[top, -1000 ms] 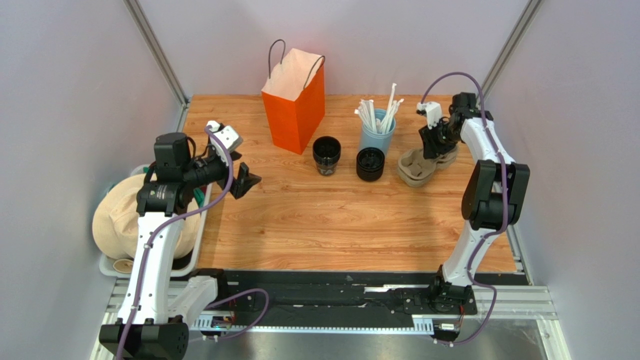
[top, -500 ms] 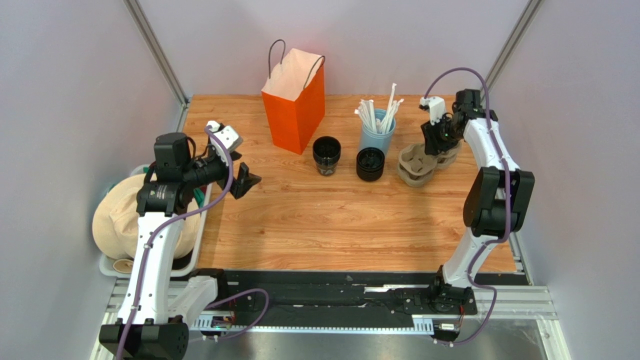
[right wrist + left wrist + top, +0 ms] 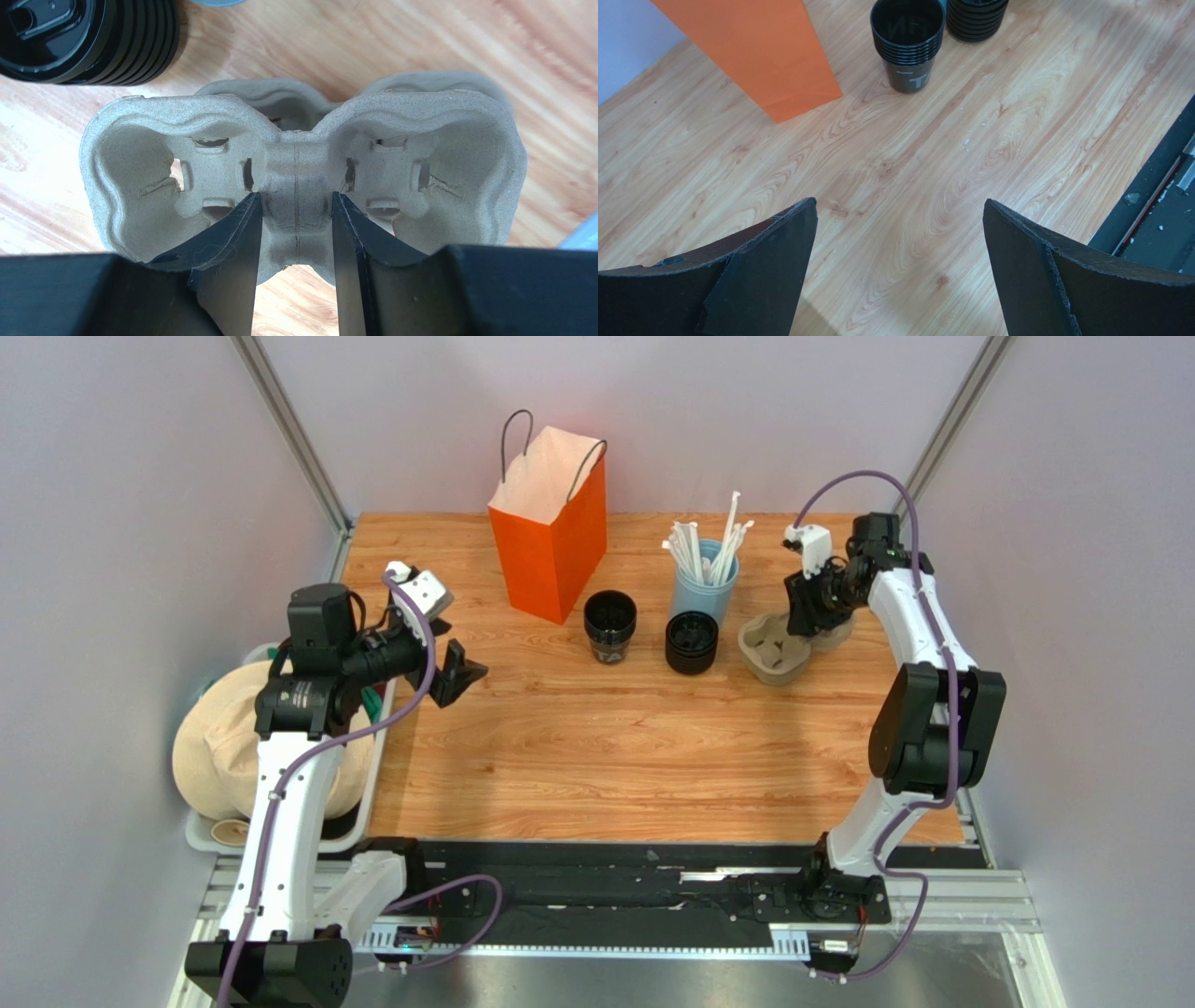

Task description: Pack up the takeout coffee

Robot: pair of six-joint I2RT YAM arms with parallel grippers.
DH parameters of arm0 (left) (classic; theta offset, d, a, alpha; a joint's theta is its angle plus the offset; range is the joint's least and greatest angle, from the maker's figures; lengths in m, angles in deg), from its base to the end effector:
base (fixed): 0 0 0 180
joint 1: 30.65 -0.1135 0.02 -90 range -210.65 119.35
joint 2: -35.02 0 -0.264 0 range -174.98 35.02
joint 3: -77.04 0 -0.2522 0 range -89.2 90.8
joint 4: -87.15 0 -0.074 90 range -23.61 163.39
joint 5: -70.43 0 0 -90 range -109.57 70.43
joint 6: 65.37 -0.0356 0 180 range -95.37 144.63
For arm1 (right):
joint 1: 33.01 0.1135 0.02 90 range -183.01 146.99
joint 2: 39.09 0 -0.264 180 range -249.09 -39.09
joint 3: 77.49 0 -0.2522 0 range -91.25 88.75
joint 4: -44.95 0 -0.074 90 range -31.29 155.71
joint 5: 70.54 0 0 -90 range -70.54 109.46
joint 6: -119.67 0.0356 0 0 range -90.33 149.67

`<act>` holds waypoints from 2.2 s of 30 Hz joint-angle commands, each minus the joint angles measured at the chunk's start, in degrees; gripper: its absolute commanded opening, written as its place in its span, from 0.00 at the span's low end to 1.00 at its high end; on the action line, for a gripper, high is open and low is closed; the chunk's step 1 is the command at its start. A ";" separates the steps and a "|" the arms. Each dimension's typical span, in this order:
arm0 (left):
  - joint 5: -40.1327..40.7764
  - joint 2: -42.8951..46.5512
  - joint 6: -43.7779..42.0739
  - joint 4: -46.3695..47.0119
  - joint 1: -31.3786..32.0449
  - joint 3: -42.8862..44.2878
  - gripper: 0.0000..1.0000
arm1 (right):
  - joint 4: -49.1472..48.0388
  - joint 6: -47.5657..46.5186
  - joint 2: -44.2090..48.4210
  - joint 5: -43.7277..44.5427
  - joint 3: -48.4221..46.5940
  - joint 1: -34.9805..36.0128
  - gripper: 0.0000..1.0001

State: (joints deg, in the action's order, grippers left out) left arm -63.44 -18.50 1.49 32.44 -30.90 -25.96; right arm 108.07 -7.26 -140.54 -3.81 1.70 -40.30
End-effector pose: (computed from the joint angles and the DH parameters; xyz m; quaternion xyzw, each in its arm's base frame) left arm 0.1797 -0.0239 0.3746 0.3400 0.7558 -0.2265 0.5117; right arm 0.3705 -0.0332 0.2737 -0.2882 0.9104 0.0983 0.2799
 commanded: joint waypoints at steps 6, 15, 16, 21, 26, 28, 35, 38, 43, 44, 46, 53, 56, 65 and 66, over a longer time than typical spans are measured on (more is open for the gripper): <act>-1.30 0.61 -1.47 0.61 0.07 0.04 0.98 | -3.04 2.38 1.34 -2.84 2.50 1.05 0.36; -1.30 0.61 -1.56 0.61 -0.01 0.04 0.98 | -2.87 2.03 2.92 -1.52 2.67 1.75 0.63; -1.21 0.61 -1.56 0.52 0.07 0.04 0.98 | -2.78 2.03 3.36 -1.52 2.67 1.67 0.65; -0.77 0.43 -1.39 0.61 0.07 0.39 0.98 | -1.82 2.82 5.38 -0.56 1.79 1.67 0.70; 4.13 -2.55 -1.30 0.17 -0.01 6.00 0.99 | -1.64 8.17 11.61 5.23 1.88 1.66 0.84; 4.94 -5.27 -1.56 0.43 0.08 9.51 0.99 | -0.85 9.67 16.09 5.42 2.58 1.66 0.86; 7.83 -18.53 4.03 3.68 0.08 25.06 0.99 | 1.34 16.00 27.35 5.60 6.18 1.84 0.87; 9.24 -26.36 8.96 5.35 0.07 34.38 0.99 | 2.40 18.72 30.43 4.90 7.15 1.84 0.86; 16.01 -41.03 13.29 7.47 2.97 51.23 0.98 | 2.23 22.42 34.47 3.40 8.91 2.10 0.85; 17.06 -43.14 12.68 6.68 3.50 53.80 0.97 | 1.88 22.77 36.04 3.23 9.17 2.02 0.84; 18.91 -48.77 12.06 6.76 4.81 59.85 0.95 | 0.74 23.56 37.37 3.23 10.22 2.02 0.84; 21.02 -61.16 8.99 6.93 8.51 71.05 0.95 | -2.16 24.27 40.19 3.58 13.30 2.02 0.84; 23.13 -63.45 9.69 9.91 8.95 71.32 0.87 | -3.39 24.01 40.89 3.67 14.44 2.02 0.84; 28.93 -68.73 9.86 15.81 9.65 71.93 0.69 | -4.63 23.57 41.51 2.53 16.29 2.10 0.83; 29.28 -68.91 9.69 16.16 9.92 71.93 0.68 | -4.63 23.48 41.51 2.35 16.47 2.02 0.83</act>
State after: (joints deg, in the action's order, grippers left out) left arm -37.72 -86.74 11.44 43.96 -21.42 42.76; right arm 106.41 15.80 -100.41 -0.20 17.68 -38.64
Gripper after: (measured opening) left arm 0.706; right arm 0.832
